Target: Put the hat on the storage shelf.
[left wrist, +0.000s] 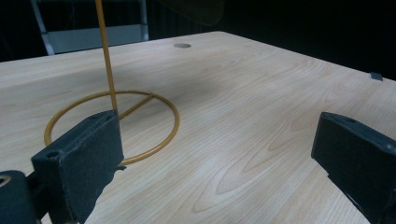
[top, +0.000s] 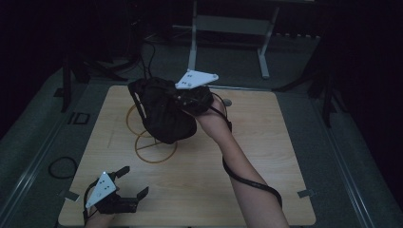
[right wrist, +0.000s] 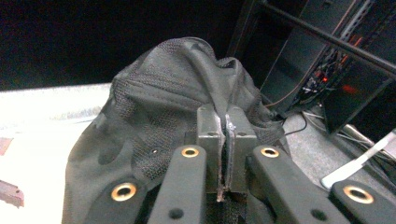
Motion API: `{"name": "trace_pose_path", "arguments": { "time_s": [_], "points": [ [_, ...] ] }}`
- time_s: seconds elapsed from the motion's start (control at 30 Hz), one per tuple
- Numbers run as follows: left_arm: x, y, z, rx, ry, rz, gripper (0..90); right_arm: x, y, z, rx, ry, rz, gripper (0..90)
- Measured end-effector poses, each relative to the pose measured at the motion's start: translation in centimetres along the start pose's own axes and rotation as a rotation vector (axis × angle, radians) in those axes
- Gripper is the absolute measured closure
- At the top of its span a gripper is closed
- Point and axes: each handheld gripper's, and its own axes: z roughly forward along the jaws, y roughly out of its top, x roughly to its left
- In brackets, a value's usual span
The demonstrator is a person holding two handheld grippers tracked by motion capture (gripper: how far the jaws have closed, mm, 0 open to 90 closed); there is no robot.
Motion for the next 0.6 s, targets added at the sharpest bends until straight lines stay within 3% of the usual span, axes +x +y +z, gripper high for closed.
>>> {"name": "trace_pose_path", "arguments": {
  "time_s": [0.4, 0.6],
  "points": [
    [0.3, -0.2, -0.1, -0.003, 0.002, -0.013, 2.5, 1.2, 0.0, 4.1, 0.069, 0.056, 0.020, 84.3],
    [0.2, -0.2, 0.0, 0.006, 0.001, -0.002, 2.5, 1.6, -0.3, 5.2, 0.072, 0.093, 0.039, 75.5]
  ]
}}
